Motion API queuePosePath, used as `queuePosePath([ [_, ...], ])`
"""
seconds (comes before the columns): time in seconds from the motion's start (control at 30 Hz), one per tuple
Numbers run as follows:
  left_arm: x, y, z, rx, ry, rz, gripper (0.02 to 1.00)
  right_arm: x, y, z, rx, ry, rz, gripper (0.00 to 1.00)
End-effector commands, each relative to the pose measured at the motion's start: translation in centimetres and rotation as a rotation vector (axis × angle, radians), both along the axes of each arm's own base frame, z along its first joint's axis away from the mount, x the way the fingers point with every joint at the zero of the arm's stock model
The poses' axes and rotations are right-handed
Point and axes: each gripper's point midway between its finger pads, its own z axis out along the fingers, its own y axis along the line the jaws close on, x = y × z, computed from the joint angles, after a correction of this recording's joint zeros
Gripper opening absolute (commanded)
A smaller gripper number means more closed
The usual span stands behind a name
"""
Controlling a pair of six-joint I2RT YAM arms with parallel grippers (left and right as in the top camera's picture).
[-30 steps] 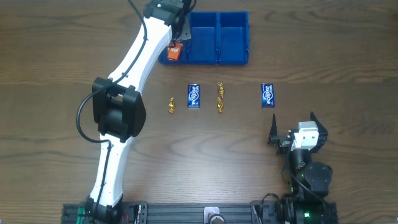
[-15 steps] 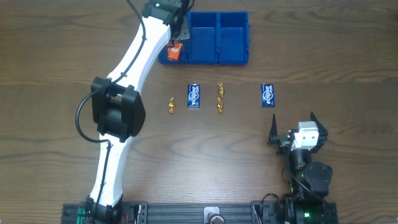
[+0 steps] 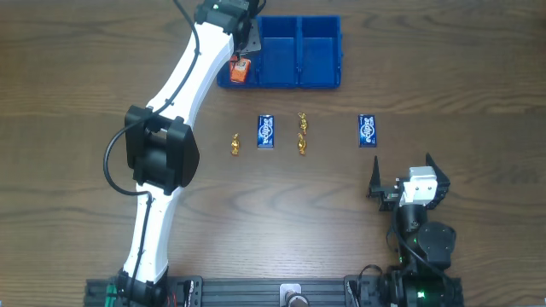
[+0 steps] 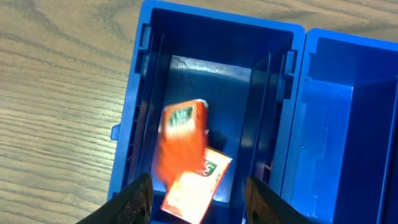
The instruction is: Sort Candies Into Trays
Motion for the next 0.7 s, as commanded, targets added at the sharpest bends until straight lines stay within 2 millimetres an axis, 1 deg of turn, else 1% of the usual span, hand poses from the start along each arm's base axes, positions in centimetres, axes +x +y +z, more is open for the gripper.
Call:
queuePosePath([
  [0.03, 0.2, 0.4, -0.6, 0.002, 0.008, 0.004, 0.494, 0.0, -0.1, -0.2, -0.014, 0.008, -0.003, 0.998],
  [0.2, 0.2, 0.3, -0.5, 0.001, 0.006, 0.004, 0.516, 0.0, -0.1, -0.2, -0.014, 0.008, -0.003, 0.998],
  [0.27, 0.1, 0.2, -0.1, -0.004, 0.0, 0.005, 0.531, 0.0, -0.1, -0.2, -0.014, 0.008, -0.003, 0.998],
  [0.3, 0.1, 0.0, 0.4, -0.009, -0.008, 0.006, 0.553, 0.0, -0.1, -0.2, -0.014, 0.008, -0.003, 0.998],
  [0.33, 0.1, 0.0, 1.0, -0.013, -0.018, 0.007, 0.595, 0.0, -0.1, -0.2, -0.014, 0.008, -0.003, 0.998],
  [0.37, 0.0, -0.3, 2.5, -0.025, -0.046, 0.003, 0.695, 0.0, -0.1, -0.2, -0.014, 0.008, -0.003, 0.998],
  [0.4, 0.0, -0.4, 3.7, -0.034, -0.067, 0.001, 0.776, 0.0, -0.1, -0.2, -0.014, 0.008, -0.003, 0.998],
  [0.47, -0.2, -0.5, 5.9, -0.049, -0.104, -0.003, 0.901, 0.0, -0.1, -0.2, -0.014, 0.008, -0.003, 0.998],
  [0.5, -0.5, -0.5, 7.1, -0.055, -0.121, -0.006, 0.93, 0.0, -0.1, -0.2, -0.014, 0.008, -0.003, 0.998],
  [0.57, -1.3, -0.2, 9.6, -0.055, -0.168, -0.014, 0.956, 0.0, -0.1, -0.2, -0.014, 0.008, -0.003, 0.998],
  [0.63, -2.2, 0.1, 11.3, -0.062, -0.21, -0.026, 0.965, 0.0, -0.1, -0.2, -0.014, 0.008, -0.003, 0.998],
  [0.7, -3.7, 0.9, 13.2, -0.079, -0.272, -0.022, 0.976, 0.0, -0.1, -0.2, -0.014, 0.008, -0.003, 0.998],
])
